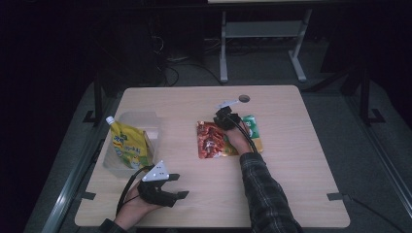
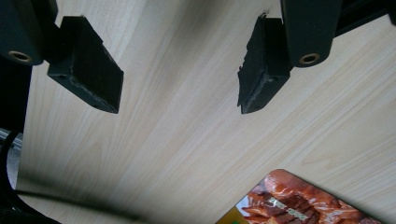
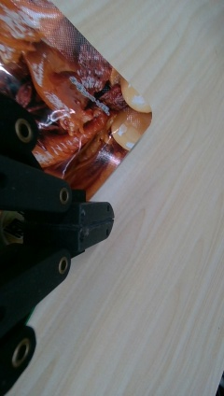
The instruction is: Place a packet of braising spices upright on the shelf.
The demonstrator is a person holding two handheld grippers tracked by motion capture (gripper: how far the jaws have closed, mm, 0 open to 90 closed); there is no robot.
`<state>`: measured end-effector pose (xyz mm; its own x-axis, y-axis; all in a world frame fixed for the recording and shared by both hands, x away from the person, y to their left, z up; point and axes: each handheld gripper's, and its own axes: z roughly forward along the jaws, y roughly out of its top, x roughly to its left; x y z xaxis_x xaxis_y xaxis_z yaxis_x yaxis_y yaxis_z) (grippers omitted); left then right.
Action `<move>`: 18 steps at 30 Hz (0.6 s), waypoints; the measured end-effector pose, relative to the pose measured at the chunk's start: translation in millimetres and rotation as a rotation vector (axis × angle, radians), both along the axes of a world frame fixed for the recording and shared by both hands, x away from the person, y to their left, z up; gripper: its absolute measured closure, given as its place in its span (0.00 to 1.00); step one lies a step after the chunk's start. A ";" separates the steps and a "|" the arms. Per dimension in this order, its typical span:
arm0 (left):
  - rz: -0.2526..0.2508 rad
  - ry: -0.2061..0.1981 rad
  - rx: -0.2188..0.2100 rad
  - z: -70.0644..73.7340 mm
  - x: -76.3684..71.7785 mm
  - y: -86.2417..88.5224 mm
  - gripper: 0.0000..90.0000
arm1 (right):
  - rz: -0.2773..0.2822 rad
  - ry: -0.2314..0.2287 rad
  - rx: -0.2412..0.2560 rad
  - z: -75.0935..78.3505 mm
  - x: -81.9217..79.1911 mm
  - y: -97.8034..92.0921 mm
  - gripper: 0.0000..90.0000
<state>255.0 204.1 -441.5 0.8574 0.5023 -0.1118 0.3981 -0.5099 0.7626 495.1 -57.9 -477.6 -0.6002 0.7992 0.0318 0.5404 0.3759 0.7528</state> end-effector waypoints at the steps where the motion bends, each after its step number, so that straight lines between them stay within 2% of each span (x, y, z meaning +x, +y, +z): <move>1: 0.001 0.000 0.000 -0.2 0.2 -0.2 0.34 | 0.009 -0.011 -0.003 -0.2 -1.9 -1.1 1.00; 9: -0.002 0.003 0.001 -0.6 0.1 -1.5 0.34 | 0.069 -0.021 0.002 -0.6 -26.8 -5.7 1.00; 16: -0.009 0.003 0.005 -1.0 0.0 -1.7 0.34 | 0.109 -0.012 -0.005 -0.7 -46.2 -6.2 1.00; 18: -0.012 0.005 0.007 -1.2 0.4 -1.7 0.34 | 0.145 -0.013 -0.005 -0.7 -56.8 -7.9 1.00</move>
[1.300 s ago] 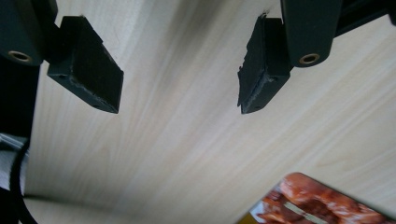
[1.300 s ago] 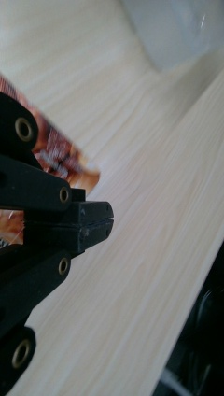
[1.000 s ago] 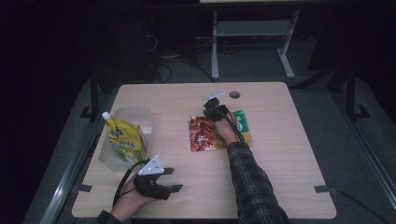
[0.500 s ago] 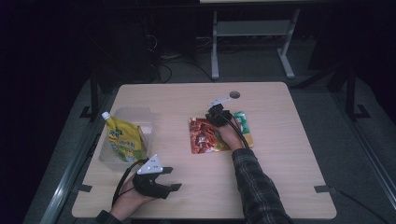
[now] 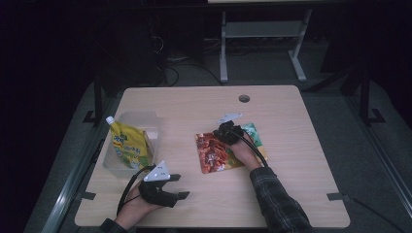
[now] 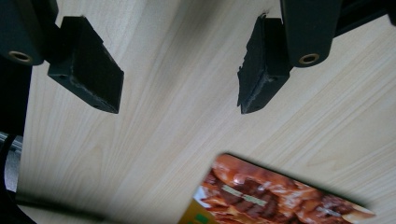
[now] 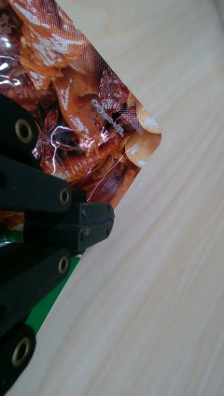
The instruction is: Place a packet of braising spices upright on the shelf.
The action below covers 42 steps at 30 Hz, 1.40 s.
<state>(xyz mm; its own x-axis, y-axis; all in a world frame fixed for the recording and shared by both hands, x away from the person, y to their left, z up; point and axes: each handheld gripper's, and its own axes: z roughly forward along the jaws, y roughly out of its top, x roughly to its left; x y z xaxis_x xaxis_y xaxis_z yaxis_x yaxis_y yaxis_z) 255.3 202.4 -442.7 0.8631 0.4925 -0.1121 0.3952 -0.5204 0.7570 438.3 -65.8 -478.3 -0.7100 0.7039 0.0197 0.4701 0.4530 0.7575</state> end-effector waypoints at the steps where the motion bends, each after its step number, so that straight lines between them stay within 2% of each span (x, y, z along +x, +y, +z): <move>1: 0.001 0.002 -0.002 -0.1 0.0 -0.1 0.34 | 0.007 0.001 0.002 0.1 -3.9 -0.3 1.00; 3: 0.000 0.001 -0.002 -0.1 -0.1 -0.2 0.34 | 0.014 0.000 0.003 -0.1 -7.7 -0.8 1.00; 11: -0.002 0.005 0.005 -1.3 -0.3 -1.5 0.34 | 0.098 -0.014 -0.006 0.1 -42.2 -1.2 1.00; 26: -0.010 0.009 0.006 -1.9 -0.7 -2.0 0.35 | 0.248 0.022 0.019 0.9 -101.9 0.3 1.00; 29: -0.010 0.008 0.005 -1.4 -0.7 -2.1 0.35 | 0.256 0.024 0.024 1.6 -108.2 -1.0 1.00; 32: -0.010 0.004 0.002 -0.6 -0.9 -1.4 0.35 | 0.253 0.020 0.031 8.3 -110.0 -3.2 0.90; 34: -0.010 0.004 0.006 -1.1 -0.1 -0.6 0.35 | 0.235 0.029 0.055 14.9 -110.5 -7.5 0.80; 35: -0.007 0.006 0.005 -1.2 0.2 -0.4 0.34 | 0.229 0.034 0.062 18.0 -110.6 -10.2 0.77; 36: -0.005 0.007 0.005 -1.2 0.3 -0.4 0.34 | 0.223 0.021 0.063 20.7 -111.4 -13.0 0.73; 39: -0.009 0.007 0.011 -1.5 0.2 -0.3 0.35 | 0.192 0.035 0.076 27.8 -113.5 -21.2 0.56; 42: -0.010 0.007 0.019 -2.3 -0.4 -0.5 0.34 | 0.166 0.059 0.052 31.1 -118.7 -28.8 0.43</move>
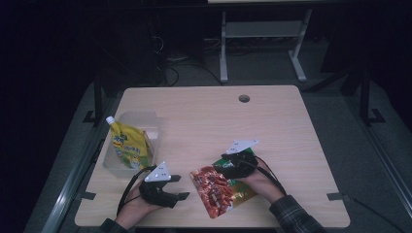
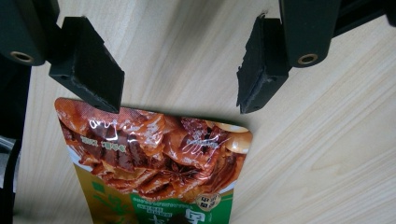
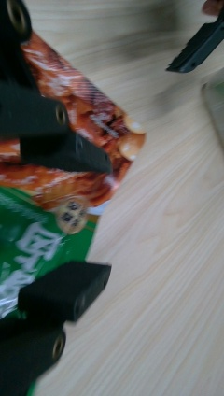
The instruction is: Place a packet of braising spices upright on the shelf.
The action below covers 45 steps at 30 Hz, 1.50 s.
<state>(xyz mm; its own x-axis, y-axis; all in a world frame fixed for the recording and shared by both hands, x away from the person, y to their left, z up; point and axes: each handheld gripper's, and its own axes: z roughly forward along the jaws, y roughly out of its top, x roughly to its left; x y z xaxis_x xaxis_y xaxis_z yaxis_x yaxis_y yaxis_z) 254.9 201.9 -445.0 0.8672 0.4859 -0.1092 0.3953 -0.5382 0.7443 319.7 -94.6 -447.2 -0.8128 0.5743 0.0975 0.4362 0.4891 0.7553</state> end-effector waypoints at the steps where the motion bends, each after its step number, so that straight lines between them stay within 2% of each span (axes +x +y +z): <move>1: 0.001 -0.001 0.000 -0.2 0.0 -0.1 0.34 | -0.001 0.000 -0.012 0.7 -2.3 -3.2 0.41; 8: -0.003 0.006 -0.006 -1.1 2.8 -4.1 0.34 | -0.078 -0.038 -0.034 7.0 -24.5 -32.4 0.28; 10: -0.007 0.014 -0.001 -1.6 4.8 -8.0 0.34 | -0.097 -0.034 -0.032 7.4 -31.0 -42.3 0.27; 11: -0.015 0.013 0.014 -1.0 6.3 -9.7 0.33 | -0.100 -0.040 -0.036 7.1 -33.6 -47.6 0.26; 21: -0.034 0.021 0.022 9.7 21.2 -36.7 0.26 | -0.188 -0.043 -0.035 5.5 -54.4 -85.8 0.20; 24: -0.050 0.021 0.035 10.5 27.4 -46.9 0.22 | -0.225 -0.035 -0.026 3.9 -59.2 -96.7 0.18; 27: -0.075 0.021 0.066 9.9 35.8 -57.9 0.18 | -0.248 -0.037 -0.021 0.2 -62.6 -105.7 0.17; 34: -0.087 0.001 0.068 7.4 57.1 -79.7 0.17 | -0.276 -0.030 -0.007 -1.4 -69.4 -115.7 0.15; 37: -0.096 0.018 0.075 1.8 65.6 -90.3 0.17 | -0.272 -0.029 -0.002 -1.7 -68.1 -115.2 0.15; 38: -0.108 0.016 0.092 0.2 67.9 -93.1 0.17 | -0.269 -0.026 -0.006 -2.1 -67.7 -114.9 0.15; 40: -0.119 0.016 0.095 -3.8 70.5 -98.3 0.17 | -0.265 -0.015 -0.005 -3.1 -67.6 -113.9 0.15; 41: -0.118 0.025 0.086 -6.5 71.3 -100.8 0.17 | -0.258 -0.012 -0.006 -3.3 -67.5 -114.0 0.15; 45: -0.122 0.052 0.109 -15.5 74.2 -108.3 0.17 | -0.246 -0.012 -0.009 -3.5 -67.3 -112.9 0.15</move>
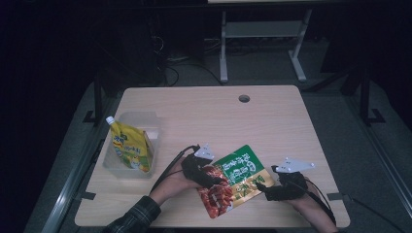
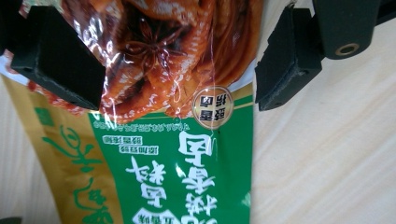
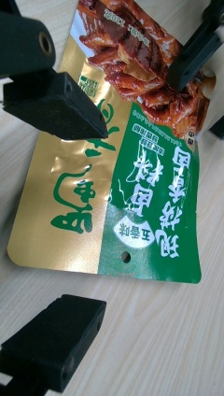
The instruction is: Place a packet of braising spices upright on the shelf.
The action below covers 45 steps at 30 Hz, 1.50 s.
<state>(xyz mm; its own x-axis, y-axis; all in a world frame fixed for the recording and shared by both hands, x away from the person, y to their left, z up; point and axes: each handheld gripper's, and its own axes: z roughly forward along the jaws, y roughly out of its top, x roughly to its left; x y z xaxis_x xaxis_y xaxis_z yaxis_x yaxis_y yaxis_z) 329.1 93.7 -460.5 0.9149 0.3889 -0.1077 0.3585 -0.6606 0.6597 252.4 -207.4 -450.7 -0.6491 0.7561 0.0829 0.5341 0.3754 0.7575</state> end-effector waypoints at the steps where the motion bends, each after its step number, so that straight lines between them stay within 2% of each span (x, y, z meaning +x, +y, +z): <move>1: -0.009 0.002 0.010 -1.3 0.5 -0.7 0.17 | -0.001 0.000 0.000 -0.1 0.1 0.0 0.15; 3: -0.017 -0.011 0.025 -3.2 0.7 -1.5 0.17 | 0.000 0.004 0.001 0.0 0.1 -0.3 0.15; 8: -0.012 0.003 0.008 -5.4 2.8 -2.3 0.17 | 0.005 0.009 0.009 0.0 0.2 -1.1 0.15; 10: -0.005 0.004 -0.012 -7.1 2.7 -4.0 0.17 | 0.004 0.007 0.009 0.1 0.4 -1.3 0.15; 12: -0.012 -0.008 -0.007 -7.4 3.5 -4.5 0.17 | 0.004 0.006 0.012 0.4 0.1 -1.6 0.15; 14: -0.006 -0.005 -0.018 -8.4 3.8 -5.1 0.16 | 0.006 0.005 0.012 0.5 0.3 -2.4 0.15; 21: -0.021 -0.010 -0.014 -8.3 6.5 -2.8 0.18 | -0.003 0.005 0.019 0.7 0.4 -4.0 0.16; 24: -0.038 -0.024 0.027 -4.8 5.3 -4.3 0.29 | 0.001 0.007 0.019 0.4 0.9 -4.2 0.15; 29: -0.048 -0.042 0.047 -2.5 -1.4 -9.6 0.42 | 0.001 0.004 0.020 0.3 1.1 -4.6 0.15; 31: -0.078 -0.060 0.078 -0.3 -5.0 -12.2 0.53 | 0.001 0.004 0.022 0.5 1.0 -4.8 0.15; 34: -0.061 -0.053 0.078 1.0 -6.6 -14.4 0.61 | 0.000 0.007 0.023 0.3 1.4 -5.0 0.15; 38: -0.076 -0.056 0.093 2.5 -5.1 -13.7 0.86 | -0.010 0.008 0.018 1.1 2.0 -6.3 0.15; 39: -0.076 -0.059 0.104 3.2 -4.9 -14.4 0.89 | -0.013 0.003 0.017 1.5 2.4 -7.0 0.15; 41: -0.053 -0.064 0.095 2.8 -6.4 -16.6 0.92 | -0.028 -0.002 0.018 2.3 2.8 -8.4 0.15; 42: -0.067 -0.074 0.116 3.9 -6.0 -15.9 0.94 | -0.032 -0.005 0.017 2.4 3.2 -9.5 0.15; 43: -0.056 -0.073 0.106 3.5 -6.9 -16.6 0.96 | -0.037 -0.007 0.015 2.6 3.5 -10.0 0.15; 45: -0.067 -0.076 0.112 4.0 -6.5 -15.5 0.98 | -0.043 -0.007 0.009 3.1 3.8 -10.8 0.15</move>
